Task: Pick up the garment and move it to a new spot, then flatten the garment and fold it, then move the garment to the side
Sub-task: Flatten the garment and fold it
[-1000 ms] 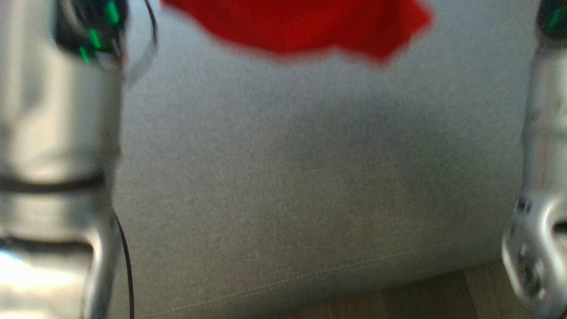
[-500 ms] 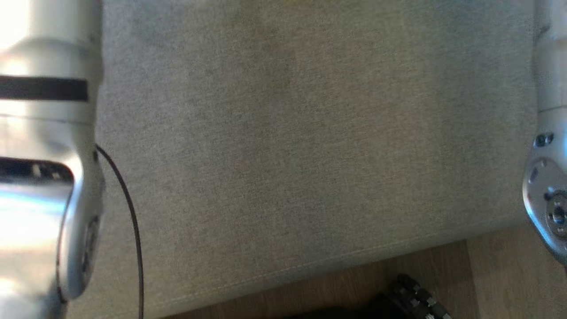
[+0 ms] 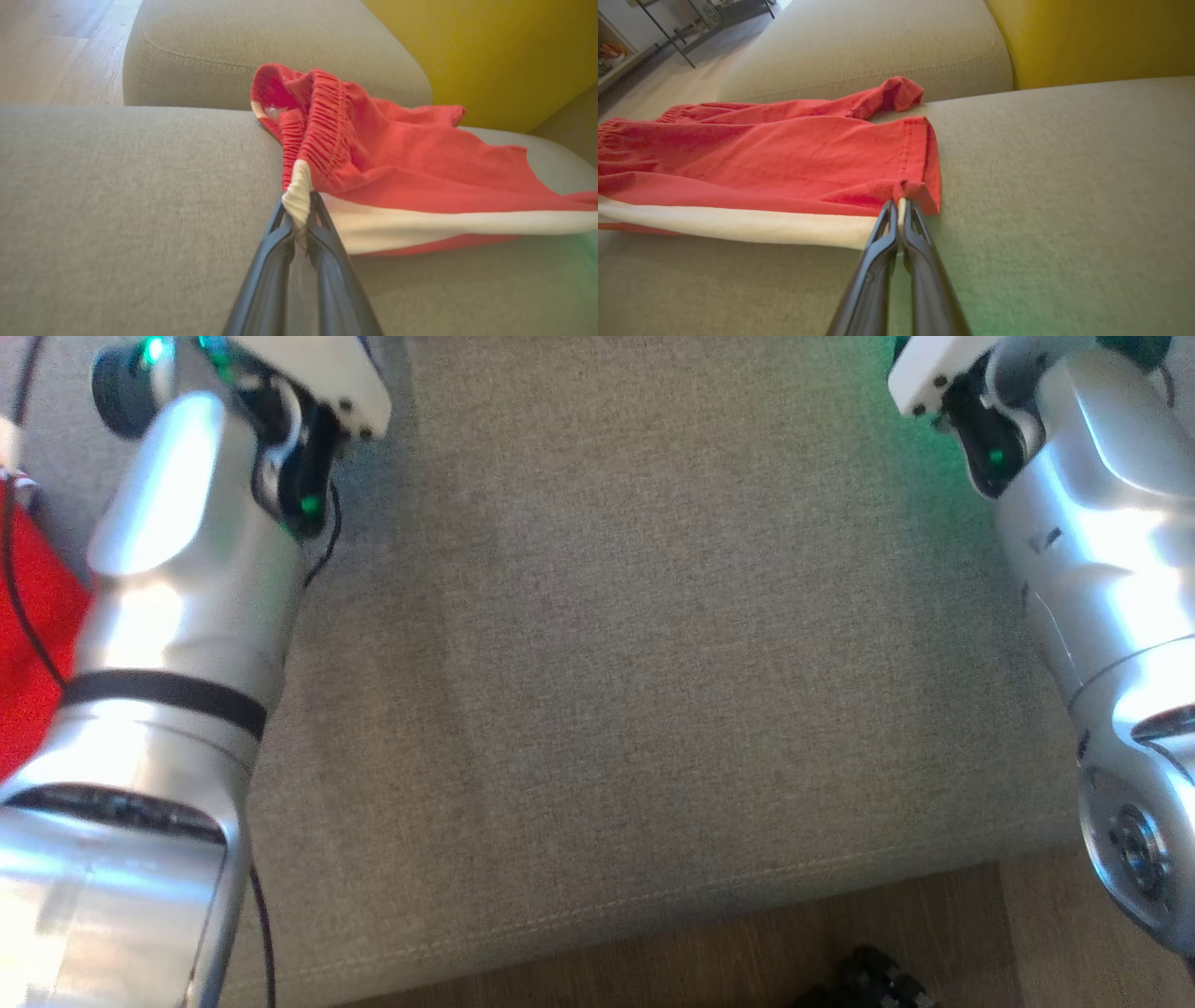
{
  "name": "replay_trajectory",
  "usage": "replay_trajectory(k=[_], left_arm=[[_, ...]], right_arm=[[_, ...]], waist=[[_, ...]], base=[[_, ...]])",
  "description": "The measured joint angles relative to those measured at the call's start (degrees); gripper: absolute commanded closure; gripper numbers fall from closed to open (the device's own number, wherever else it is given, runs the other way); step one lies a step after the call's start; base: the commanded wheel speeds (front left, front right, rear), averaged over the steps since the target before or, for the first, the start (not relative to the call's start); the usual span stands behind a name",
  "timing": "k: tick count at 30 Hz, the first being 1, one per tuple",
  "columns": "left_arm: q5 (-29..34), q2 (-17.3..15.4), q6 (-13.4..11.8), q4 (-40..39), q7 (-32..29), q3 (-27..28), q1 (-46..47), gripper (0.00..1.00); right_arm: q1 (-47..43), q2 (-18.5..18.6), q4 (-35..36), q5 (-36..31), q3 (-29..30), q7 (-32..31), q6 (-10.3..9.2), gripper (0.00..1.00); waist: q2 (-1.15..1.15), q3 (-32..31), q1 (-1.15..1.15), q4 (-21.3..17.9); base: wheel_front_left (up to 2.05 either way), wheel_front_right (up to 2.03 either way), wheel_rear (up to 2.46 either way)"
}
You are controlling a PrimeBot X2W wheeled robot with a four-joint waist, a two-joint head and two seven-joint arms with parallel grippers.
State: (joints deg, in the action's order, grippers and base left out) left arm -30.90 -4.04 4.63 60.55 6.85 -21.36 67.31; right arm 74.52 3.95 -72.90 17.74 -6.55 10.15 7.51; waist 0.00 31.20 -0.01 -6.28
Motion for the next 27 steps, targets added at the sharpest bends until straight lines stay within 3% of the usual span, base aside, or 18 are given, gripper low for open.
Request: replay_trajectory(k=[7,15,27], left_arm=[[2.5,-0.3,2.0,2.6,0.3,-5.0,-5.0,1.0],[3.2,-1.1,2.5,3.8,1.4,-8.1,-9.0,1.0],[2.4,-1.1,3.0,4.7,3.1,-11.2,-16.5,1.0]], right_arm=[[-3.8,1.7,-1.7,-1.1,-1.5,-7.9,0.0,1.0],[-8.0,3.0,-1.8,-0.8,-6.6,-16.7,0.01,1.0],[-16.9,6.1,5.1,6.9,-16.1,-25.4,0.02,1.0]], waist=[[0.0,-3.7,0.0,0.7],[0.0,-7.7,0.0,0.7],[0.0,-14.1,0.0,0.4]], base=[[0.0,0.0,0.0],[0.0,0.0,0.0],[0.0,0.0,0.0]])
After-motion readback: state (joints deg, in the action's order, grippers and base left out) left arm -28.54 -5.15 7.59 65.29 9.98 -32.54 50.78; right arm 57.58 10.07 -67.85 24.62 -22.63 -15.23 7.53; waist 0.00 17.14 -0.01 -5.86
